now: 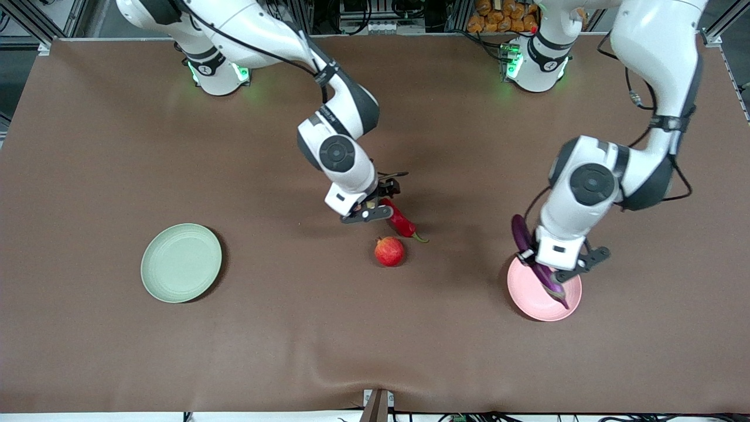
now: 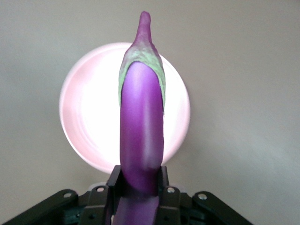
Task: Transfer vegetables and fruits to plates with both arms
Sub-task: 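Carry the eggplant to the pink plate while the right gripper grasps the peach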
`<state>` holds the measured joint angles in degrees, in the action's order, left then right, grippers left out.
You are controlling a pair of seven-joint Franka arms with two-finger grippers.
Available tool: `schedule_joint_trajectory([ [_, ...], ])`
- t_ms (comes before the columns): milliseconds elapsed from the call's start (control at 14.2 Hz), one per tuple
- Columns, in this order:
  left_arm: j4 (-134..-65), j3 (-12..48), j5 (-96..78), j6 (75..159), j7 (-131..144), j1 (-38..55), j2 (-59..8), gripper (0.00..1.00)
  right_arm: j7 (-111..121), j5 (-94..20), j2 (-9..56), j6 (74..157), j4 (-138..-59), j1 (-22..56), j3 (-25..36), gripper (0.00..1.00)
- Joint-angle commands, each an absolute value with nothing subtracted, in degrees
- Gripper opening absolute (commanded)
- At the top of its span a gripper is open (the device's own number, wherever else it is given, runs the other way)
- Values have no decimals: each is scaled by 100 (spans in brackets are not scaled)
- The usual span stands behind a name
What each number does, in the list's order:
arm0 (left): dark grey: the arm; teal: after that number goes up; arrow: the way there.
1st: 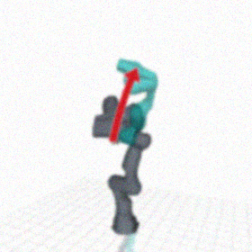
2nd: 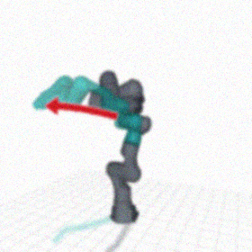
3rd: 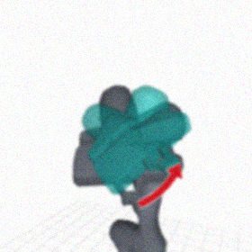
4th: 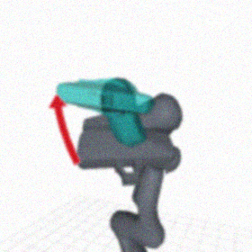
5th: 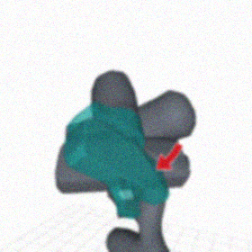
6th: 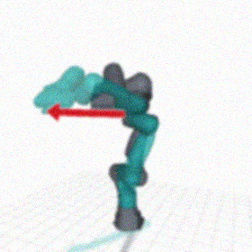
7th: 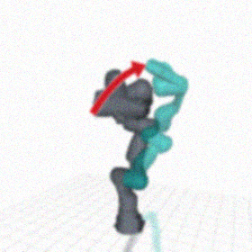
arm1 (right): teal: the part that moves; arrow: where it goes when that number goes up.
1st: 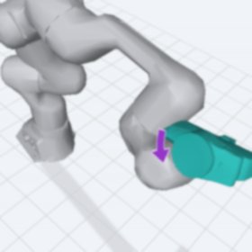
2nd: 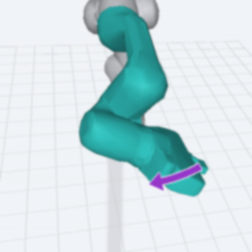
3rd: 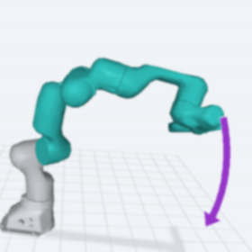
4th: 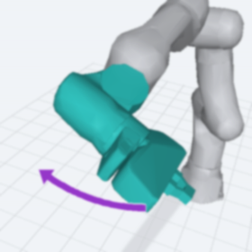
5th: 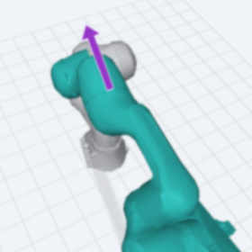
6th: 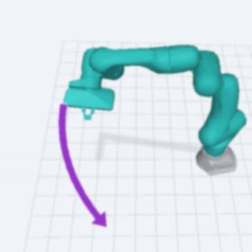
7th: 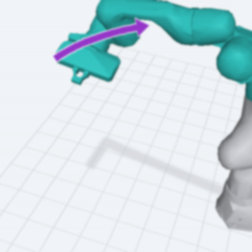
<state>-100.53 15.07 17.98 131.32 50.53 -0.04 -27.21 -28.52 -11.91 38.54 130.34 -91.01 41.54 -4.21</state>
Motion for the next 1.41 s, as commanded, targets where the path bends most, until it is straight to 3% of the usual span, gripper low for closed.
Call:
schedule_joint_trajectory([
  [0, -9423, 1582, 1934, 13113, 4721, -201, -3452, 0, -2874, -845, 3700, 13017, -9307, 4254, -352, 100],
  [634, -9272, 1573, 1916, 13298, 4008, -606, -3964, 0, -2821, 403, 3639, 12507, -9264, 4262, -360, 100],
  [775, -9273, 1573, 1881, 13307, 4008, -615, -3990, 54, -2856, 737, 3709, 12551, -9264, 4342, -360, 100],
  [846, -9272, 1582, 1898, 13298, 4017, -615, -3973, 100, -2856, 825, 3744, 12551, -9272, 4350, -369, 100],
  [1339, -9272, 1635, 1837, 13184, 4113, -589, -3622, 100, -2970, 738, 3946, 12998, -9272, 4491, -378, 100],
])
